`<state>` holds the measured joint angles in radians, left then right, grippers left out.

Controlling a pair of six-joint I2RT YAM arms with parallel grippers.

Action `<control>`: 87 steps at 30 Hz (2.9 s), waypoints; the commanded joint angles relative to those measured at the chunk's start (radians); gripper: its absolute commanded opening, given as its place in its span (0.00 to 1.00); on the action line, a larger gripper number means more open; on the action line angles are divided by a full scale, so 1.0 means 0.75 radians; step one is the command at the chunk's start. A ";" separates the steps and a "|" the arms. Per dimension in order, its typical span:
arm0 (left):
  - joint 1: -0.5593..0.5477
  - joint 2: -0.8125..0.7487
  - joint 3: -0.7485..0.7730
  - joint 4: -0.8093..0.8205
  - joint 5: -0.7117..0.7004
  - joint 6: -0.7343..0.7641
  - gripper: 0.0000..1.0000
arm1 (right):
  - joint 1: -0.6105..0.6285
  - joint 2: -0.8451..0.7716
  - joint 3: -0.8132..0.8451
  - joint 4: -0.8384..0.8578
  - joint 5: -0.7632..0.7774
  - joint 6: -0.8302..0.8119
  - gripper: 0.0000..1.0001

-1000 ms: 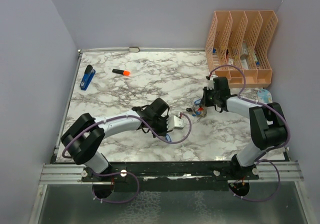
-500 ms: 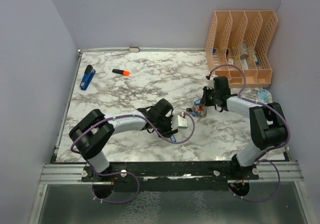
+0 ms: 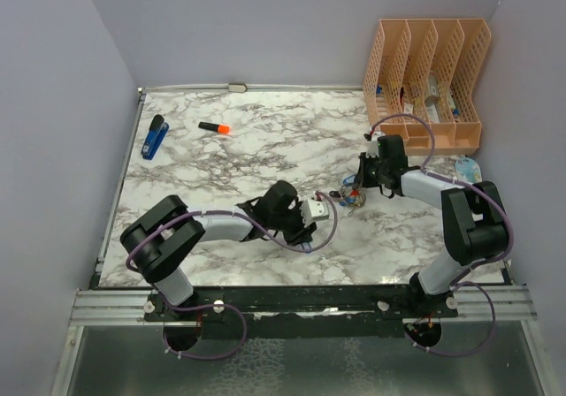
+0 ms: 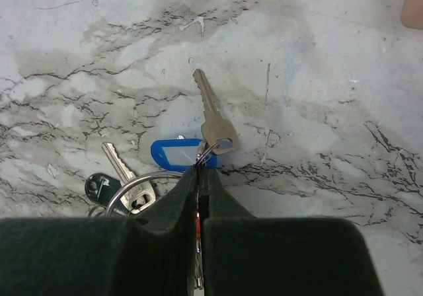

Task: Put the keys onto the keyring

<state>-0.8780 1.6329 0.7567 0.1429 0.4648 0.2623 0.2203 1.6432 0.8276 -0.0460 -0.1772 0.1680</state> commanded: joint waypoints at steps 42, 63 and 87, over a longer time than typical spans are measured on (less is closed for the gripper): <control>-0.036 0.287 -0.813 2.190 -0.310 -0.211 0.63 | -0.007 -0.207 -0.090 0.095 0.017 0.011 0.01; -0.042 0.412 -0.721 2.192 -0.331 -0.187 0.57 | -0.007 -0.194 -0.105 0.134 0.004 0.011 0.01; -0.042 0.451 -0.686 2.193 -0.329 -0.202 0.14 | -0.007 -0.185 -0.118 0.141 -0.005 0.004 0.01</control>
<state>-0.9054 1.9503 0.2466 1.5406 0.2352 0.1112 0.2203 1.4925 0.7441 0.0284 -0.1635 0.1780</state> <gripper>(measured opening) 0.191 0.018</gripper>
